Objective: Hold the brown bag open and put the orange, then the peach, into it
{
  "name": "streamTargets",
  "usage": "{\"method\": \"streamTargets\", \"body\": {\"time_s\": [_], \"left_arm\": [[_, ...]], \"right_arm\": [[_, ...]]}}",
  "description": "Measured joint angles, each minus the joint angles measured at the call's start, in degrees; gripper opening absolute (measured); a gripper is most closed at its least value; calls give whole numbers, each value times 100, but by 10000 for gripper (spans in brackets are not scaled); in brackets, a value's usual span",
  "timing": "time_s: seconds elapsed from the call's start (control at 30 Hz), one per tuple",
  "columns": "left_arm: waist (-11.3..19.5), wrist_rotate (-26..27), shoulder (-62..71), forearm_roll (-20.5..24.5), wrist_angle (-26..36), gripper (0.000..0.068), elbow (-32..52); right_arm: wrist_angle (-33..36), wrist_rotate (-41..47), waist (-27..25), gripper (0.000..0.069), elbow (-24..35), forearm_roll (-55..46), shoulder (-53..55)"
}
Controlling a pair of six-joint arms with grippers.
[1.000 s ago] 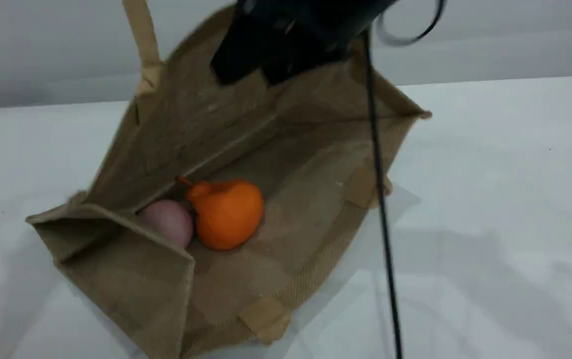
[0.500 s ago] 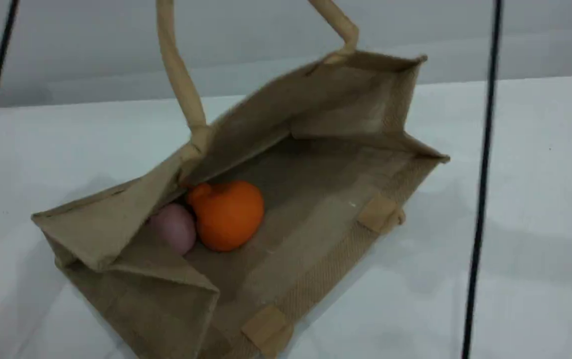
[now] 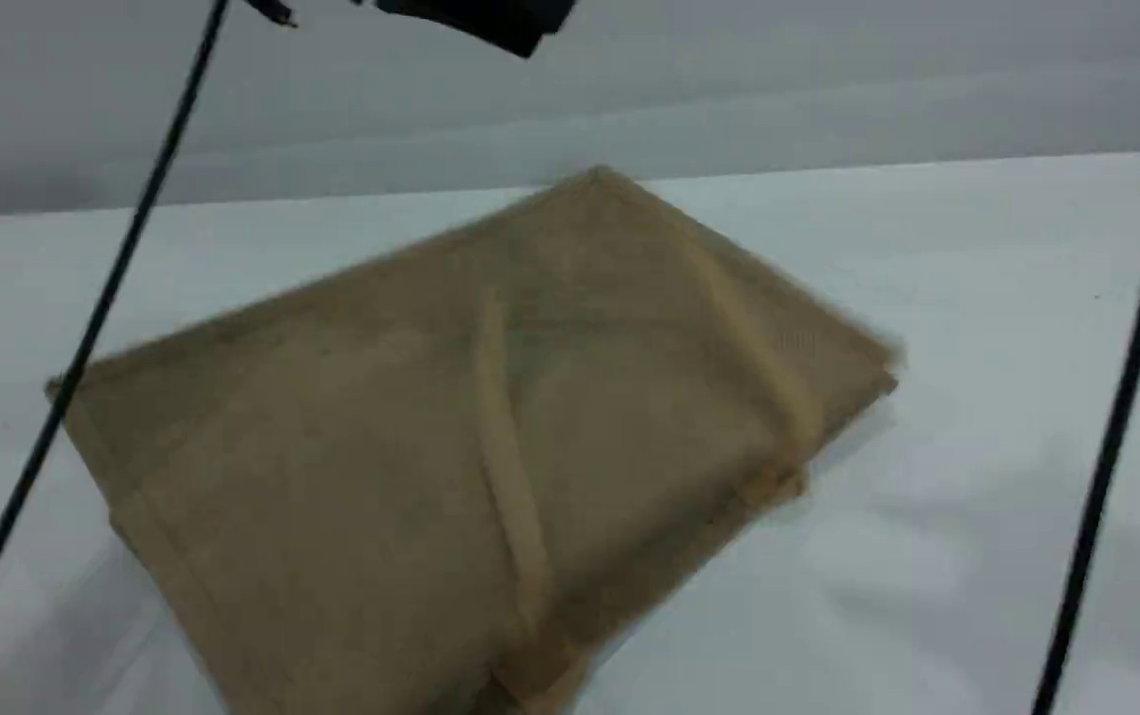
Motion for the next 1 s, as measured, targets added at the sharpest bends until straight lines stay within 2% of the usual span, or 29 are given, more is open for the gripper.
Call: {"method": "streamTargets", "body": {"time_s": [0.1,0.17,0.27,0.43,0.53,0.67,0.77,0.87,1.0], "left_arm": [[-48,0,-1,-138,6,392,-6],[-52,-5,-72,40,11,417,-6],[-52,-175,-322,604,19,424,-6],[-92,-797,-874,1958,49,426,-6],[-194,-957,-1215,2398,49,428,-11],[-399,-1159,-1638,2500,54,428,-11],[-611,-1338,-1929,2672,54,428,-11],[-875,-1621,-2187,3001,41,421,12],[-1266,-1997,-2556,3498,35,414,323]], "right_arm": [[0,290,0,473,0,-473,-434],[0,583,0,473,0,-882,-754],[5,1110,0,473,0,-1610,-1226],[10,2118,0,473,2,-3040,-1989],[4,2787,0,473,201,-3900,-2422],[4,3518,0,473,807,-4872,-3049],[-103,3876,0,473,1413,-5205,-3547],[-482,4270,0,473,2115,-5144,-4093],[-958,4354,0,473,3181,-5052,-4905]]}}
